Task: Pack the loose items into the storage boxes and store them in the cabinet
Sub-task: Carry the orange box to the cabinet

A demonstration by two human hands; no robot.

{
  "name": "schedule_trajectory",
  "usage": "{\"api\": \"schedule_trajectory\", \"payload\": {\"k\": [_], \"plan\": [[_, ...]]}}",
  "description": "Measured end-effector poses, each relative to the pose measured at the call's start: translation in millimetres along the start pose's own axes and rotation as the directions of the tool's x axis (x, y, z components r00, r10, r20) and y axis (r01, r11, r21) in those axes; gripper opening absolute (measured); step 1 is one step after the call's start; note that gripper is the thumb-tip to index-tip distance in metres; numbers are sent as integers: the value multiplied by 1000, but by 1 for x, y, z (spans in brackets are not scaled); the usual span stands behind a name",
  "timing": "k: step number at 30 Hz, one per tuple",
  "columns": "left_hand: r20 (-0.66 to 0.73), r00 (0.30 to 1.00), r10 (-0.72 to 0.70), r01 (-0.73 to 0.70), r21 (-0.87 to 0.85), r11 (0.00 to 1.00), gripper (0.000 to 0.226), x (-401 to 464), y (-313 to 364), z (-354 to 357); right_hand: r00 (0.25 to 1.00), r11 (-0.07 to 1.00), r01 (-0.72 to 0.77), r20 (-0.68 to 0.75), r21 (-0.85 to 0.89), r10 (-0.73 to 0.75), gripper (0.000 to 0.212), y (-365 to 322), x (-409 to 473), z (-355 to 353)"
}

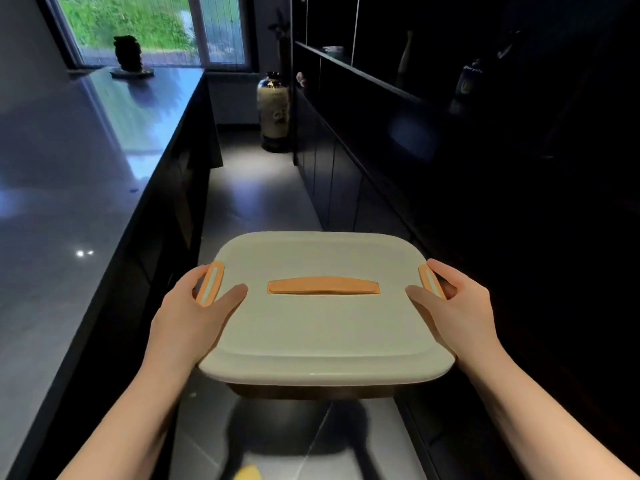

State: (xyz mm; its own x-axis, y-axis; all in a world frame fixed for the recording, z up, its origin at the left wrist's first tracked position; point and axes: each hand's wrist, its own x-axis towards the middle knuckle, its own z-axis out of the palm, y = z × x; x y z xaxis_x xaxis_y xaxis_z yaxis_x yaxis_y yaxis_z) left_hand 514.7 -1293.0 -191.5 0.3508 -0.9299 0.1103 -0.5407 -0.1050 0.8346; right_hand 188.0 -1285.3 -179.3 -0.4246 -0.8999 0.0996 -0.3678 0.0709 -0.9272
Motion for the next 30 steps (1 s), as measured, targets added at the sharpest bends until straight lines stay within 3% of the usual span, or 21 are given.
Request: {"api": "schedule_trajectory", "payload": {"k": [7,16,26,30], "plan": [[107,993,49,-50,9,999,56,177,10,27,994,998,-50,-93,32,53,62,-21,116,99],[270,957,110,-121,22,992,65,355,46,114,971,990,-101,-205,97,120,75,-21,266,165],[311,945,106,-100,-35,994,64,538,77,208,967,985,-85,-228,152,118,72,-20,456,231],[341,935,97,-111,21,994,63,615,82,241,961,984,-104,-240,144,137,73,-24,523,264]]}}
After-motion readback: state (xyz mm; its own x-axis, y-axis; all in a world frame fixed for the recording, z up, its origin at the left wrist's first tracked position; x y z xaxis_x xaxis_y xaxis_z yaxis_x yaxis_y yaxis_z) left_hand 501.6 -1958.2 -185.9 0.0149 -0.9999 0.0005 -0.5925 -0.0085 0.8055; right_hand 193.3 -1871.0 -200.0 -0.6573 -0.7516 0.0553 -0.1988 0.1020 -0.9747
